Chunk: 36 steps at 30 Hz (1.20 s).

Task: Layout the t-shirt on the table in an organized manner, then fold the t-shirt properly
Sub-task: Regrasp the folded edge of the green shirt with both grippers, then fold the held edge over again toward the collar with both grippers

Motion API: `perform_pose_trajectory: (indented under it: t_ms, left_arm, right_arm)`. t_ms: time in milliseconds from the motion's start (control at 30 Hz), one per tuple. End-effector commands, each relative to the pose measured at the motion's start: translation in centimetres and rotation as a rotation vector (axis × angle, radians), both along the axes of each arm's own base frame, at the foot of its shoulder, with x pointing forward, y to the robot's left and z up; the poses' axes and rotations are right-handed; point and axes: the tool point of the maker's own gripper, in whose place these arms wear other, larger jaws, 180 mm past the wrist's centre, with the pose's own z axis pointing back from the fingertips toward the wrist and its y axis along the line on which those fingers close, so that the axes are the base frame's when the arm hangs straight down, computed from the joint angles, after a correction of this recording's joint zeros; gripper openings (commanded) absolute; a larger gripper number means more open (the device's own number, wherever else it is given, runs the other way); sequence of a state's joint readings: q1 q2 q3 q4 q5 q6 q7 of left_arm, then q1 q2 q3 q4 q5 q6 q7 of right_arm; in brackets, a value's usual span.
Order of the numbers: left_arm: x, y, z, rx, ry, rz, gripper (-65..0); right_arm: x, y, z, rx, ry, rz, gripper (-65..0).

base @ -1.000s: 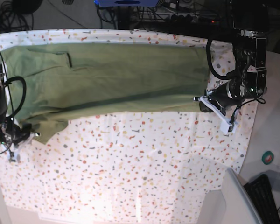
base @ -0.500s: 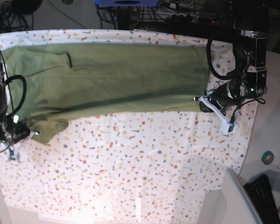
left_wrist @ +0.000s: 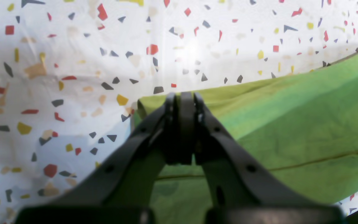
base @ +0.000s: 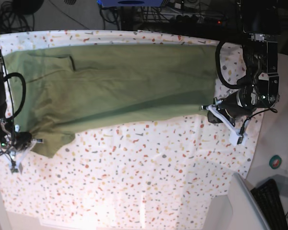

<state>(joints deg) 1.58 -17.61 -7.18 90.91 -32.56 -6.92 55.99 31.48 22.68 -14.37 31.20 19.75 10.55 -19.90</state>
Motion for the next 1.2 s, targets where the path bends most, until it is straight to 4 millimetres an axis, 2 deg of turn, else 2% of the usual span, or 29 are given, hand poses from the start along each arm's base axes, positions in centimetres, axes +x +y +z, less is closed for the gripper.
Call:
perform_pose_trajectory:
  t_ms: [0, 167, 233, 333, 467, 667, 833, 1000, 1067, 1167]
  left_arm:
    - [1.1, 0.3, 1.3, 0.006, -0.048, -0.004, -65.0]
    - [1.3, 0.6, 1.7, 0.005, -0.058, 0.007, -65.0]
    - [1.5, 2.1, 2.7, 0.009, -0.088, 0.052, -65.0]
    - [1.6, 3.1, 4.5, 0.020, -0.134, 0.076, -65.0]
    - [0.8, 2.6, 4.7, 0.030, -0.084, 0.047, -65.0]
    - [0.3, 2.3, 4.2, 0.027, -0.070, 0.041, -65.0]
    - [0.2, 2.3, 4.1, 0.027, -0.065, 0.039, -65.0]
    - [-0.8, 2.3, 3.3, 0.028, -0.038, 0.039, -65.0]
    - [-1.7, 2.3, 2.5, 0.030, -0.013, 0.039, -65.0]
    - [-2.5, 2.4, 2.0, 0.033, 0.007, 0.038, -65.0]
  right_arm:
    - [2.0, -0.8, 2.3, -0.009, -0.068, -0.004, -65.0]
    - [2.2, -0.8, 2.5, -0.010, -0.104, 0.000, -65.0]
    - [1.8, -0.7, 2.0, -0.009, -0.135, 0.007, -65.0]
    - [1.2, -0.6, 1.3, -0.008, -0.178, 0.019, -65.0]
    - [1.2, 0.1, 1.1, 0.003, -0.233, 0.031, -65.0]
    - [1.4, 0.7, 1.2, 0.013, -0.252, 0.038, -65.0]
    - [2.7, 0.9, 2.8, 0.015, -0.359, 0.050, -65.0]
    - [1.9, 1.1, 2.2, 0.013, -0.353, 0.066, -65.0]
    - [1.5, 0.6, 2.8, -0.004, -0.368, 0.087, -65.0]
    - [1.2, 1.4, 3.5, -0.004, -0.394, 0.126, -65.0]
